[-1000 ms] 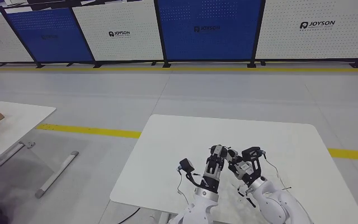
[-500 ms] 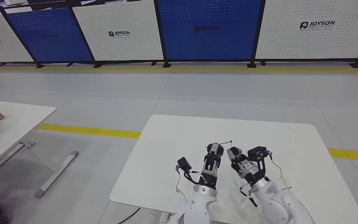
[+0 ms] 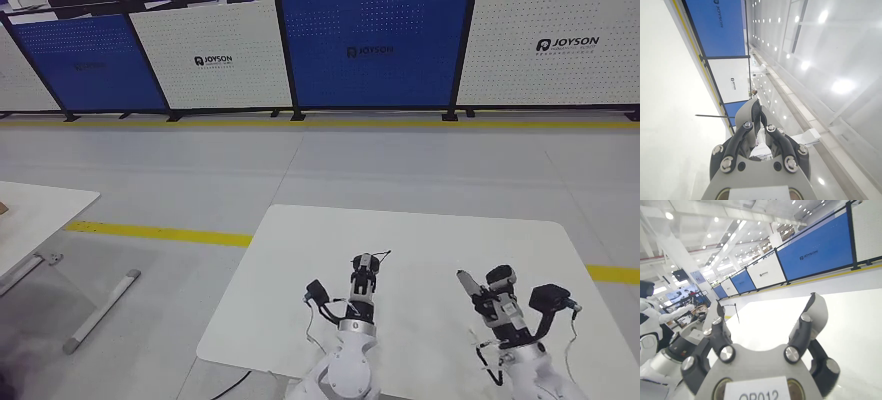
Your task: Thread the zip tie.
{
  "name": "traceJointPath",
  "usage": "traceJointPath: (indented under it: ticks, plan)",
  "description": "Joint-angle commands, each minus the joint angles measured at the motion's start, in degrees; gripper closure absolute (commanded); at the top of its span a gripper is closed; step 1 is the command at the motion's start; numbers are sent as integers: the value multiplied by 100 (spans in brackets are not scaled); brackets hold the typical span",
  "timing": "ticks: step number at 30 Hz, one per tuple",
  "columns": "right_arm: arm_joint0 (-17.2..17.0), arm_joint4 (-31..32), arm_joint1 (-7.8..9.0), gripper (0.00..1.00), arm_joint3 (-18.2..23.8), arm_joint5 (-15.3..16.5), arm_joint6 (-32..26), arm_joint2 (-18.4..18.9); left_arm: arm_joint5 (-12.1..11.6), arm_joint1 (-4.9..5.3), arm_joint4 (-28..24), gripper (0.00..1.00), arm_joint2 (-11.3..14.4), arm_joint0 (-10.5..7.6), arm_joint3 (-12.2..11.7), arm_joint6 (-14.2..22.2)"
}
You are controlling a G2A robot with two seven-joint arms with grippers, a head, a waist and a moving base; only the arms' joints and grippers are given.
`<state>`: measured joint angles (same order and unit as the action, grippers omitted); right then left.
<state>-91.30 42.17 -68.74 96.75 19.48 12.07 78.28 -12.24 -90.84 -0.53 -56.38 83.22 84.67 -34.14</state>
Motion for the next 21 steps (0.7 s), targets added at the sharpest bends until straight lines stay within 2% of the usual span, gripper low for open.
traceJointPath:
  ticks: [1,6,8,21]
  plan:
    - [-209,-170,31,0,94,0,240,183,33,-9,-31,100,-24,-34,-130,-35]
    - [-646,-855,109,0,212,0,689,539,100,-52,-192,100,-82,-194,-514,-166]
    - [-646,-855,109,0,212,0,689,539,108,-75,-244,100,-79,-287,-664,-212]
    - [-646,-855,109,0,212,0,689,539,107,-79,-251,100,-74,-299,-689,-210]
